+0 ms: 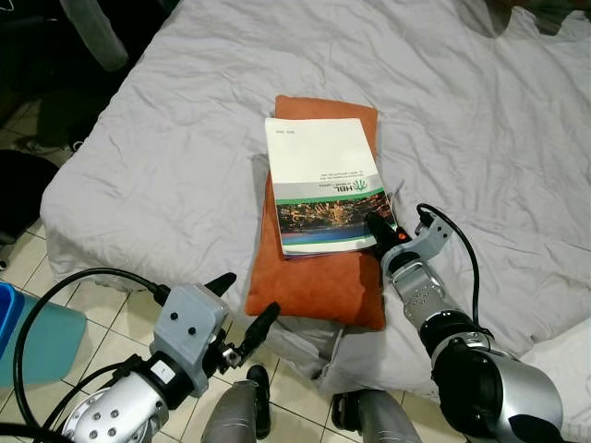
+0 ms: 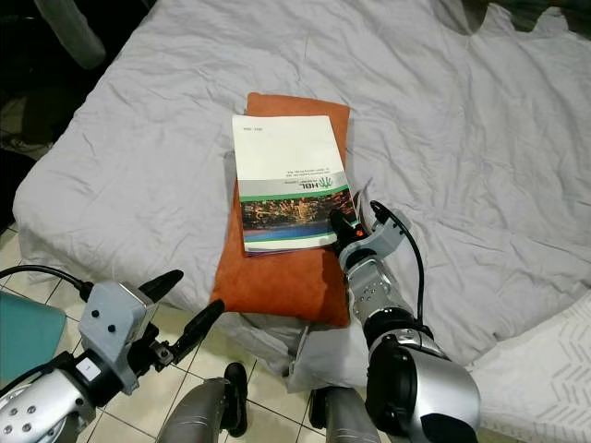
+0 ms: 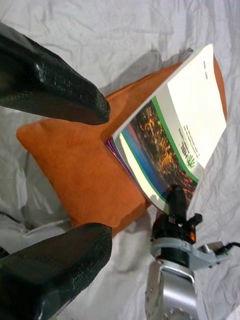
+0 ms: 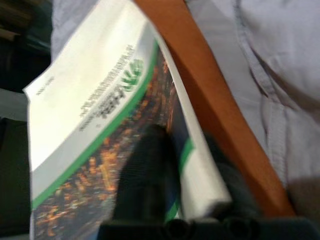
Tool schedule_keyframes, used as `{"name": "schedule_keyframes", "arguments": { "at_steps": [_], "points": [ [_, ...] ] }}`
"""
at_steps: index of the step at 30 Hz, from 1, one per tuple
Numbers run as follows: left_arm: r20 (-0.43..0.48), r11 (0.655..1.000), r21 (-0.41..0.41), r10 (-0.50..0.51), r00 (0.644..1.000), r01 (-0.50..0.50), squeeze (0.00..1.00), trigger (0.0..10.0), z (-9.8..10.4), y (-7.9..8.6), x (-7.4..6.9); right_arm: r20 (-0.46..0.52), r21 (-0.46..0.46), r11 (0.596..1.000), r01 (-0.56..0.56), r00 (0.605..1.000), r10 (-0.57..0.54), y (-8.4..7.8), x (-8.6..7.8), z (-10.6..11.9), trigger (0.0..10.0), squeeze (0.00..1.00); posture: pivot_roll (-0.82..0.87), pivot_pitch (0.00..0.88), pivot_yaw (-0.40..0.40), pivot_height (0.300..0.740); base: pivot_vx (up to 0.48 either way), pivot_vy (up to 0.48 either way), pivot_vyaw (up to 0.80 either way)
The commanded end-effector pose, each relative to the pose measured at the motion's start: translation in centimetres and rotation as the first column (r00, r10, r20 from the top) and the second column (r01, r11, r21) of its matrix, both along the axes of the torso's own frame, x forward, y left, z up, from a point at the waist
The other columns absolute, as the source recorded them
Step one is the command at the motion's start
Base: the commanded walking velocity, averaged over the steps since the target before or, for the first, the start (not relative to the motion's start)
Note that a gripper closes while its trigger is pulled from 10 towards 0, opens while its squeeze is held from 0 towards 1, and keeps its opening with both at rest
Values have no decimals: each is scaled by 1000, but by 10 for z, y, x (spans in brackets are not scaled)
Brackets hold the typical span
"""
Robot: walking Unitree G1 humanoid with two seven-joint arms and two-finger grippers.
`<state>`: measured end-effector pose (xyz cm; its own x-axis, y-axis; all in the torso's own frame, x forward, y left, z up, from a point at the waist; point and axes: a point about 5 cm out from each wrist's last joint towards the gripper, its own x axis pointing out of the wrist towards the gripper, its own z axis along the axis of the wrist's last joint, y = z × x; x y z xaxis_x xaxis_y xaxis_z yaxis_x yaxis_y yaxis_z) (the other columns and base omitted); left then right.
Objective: Clean up the room
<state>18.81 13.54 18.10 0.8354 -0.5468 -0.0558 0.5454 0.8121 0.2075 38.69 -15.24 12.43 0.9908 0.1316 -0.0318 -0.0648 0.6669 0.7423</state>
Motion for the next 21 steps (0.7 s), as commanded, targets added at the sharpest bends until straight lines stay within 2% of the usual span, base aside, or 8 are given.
{"name": "schedule_keyframes", "arguments": {
  "at_steps": [1,8,10,12,13,16,20,21],
  "points": [
    [-28,1000,7,4,1000,-4,0,10000,-7,2,-1,-39,18,1000,14,999,-13,-2,-3,-7,0,0,225,403,46,740,0,0,0],
    [-3,1000,1,8,1000,-8,0,10000,-12,0,14,20,22,1000,4,1000,-5,-3,3,7,0,0,195,346,31,740,0,0,0],
    [14,1000,-3,14,1000,-14,0,10000,-13,-1,21,83,0,1000,2,997,-2,-6,8,23,0,0,171,290,16,740,0,0,0],
    [20,1000,-3,18,1000,-18,0,10000,-15,-1,25,107,-11,1000,1,994,0,-7,10,29,0,0,168,280,14,740,0,0,0],
    [32,1000,-5,25,999,-25,0,10000,-17,-2,31,161,-54,998,17,987,-8,-11,14,43,0,0,148,227,3,740,0,0,0],
    [55,998,12,63,996,-64,0,10000,-24,0,46,283,-201,977,78,959,-19,-23,18,73,0,0,126,162,-8,740,0,0,0],
    [50,994,12,112,992,-113,0,10000,-32,4,55,325,-290,950,118,945,-18,-27,18,81,0,0,108,103,-13,740,0,0,0],
    [12,977,-22,211,977,-211,0,10000,-45,11,64,384,-406,887,220,922,-53,-39,13,87,0,0,81,26,-18,740,0,0,0]
  ]
}}
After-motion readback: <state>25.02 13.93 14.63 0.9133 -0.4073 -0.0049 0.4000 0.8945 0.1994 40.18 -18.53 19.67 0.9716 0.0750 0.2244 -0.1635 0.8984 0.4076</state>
